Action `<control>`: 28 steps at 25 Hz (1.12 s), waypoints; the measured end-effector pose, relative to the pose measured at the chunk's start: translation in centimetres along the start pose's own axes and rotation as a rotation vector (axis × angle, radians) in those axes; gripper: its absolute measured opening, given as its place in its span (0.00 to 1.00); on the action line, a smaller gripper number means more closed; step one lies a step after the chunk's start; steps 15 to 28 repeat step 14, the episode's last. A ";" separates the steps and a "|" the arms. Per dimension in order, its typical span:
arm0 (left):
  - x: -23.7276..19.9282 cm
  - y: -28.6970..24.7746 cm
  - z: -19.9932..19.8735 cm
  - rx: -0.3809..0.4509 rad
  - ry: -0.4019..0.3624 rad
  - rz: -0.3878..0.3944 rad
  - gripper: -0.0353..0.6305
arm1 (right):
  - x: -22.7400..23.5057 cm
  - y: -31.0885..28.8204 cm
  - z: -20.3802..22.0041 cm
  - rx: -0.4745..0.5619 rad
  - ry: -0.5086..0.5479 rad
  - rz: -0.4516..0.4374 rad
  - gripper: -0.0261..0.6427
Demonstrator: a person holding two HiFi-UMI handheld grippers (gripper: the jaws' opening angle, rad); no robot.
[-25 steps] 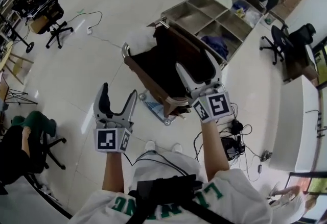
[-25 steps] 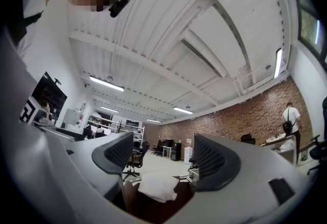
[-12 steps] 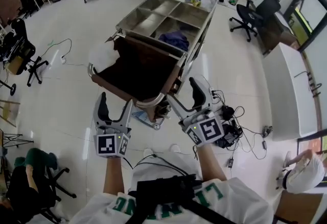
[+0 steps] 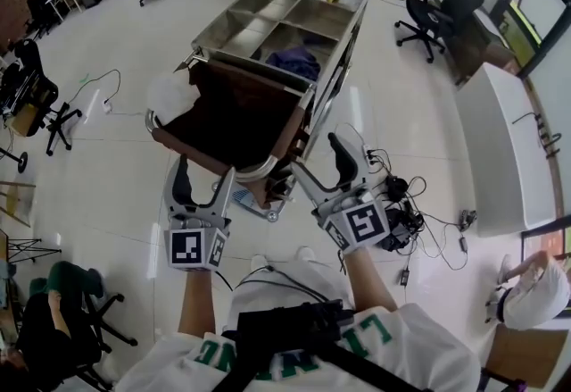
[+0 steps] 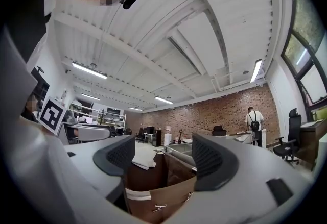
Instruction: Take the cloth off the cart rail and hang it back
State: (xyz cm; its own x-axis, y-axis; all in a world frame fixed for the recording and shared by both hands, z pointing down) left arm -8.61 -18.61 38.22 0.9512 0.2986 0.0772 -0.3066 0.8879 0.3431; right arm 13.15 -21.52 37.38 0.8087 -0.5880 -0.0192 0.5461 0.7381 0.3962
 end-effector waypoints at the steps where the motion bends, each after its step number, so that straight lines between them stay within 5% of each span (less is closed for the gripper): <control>1: 0.1 0.0 0.0 -0.001 0.001 0.002 0.63 | 0.0 0.1 0.1 -0.006 -0.001 -0.002 0.59; 28: 1.4 0.8 0.2 -0.025 0.023 0.012 0.63 | -0.8 0.4 0.4 -0.040 0.015 -0.062 0.58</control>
Point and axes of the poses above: the fingertips, and each gripper's own axes: y backward along the fingers, x to its right, z out of its underside, the point moved 2 cm from there along y, backward along the fingers, and after that the axes turned 14 degrees about x, right-handed, at the moved point
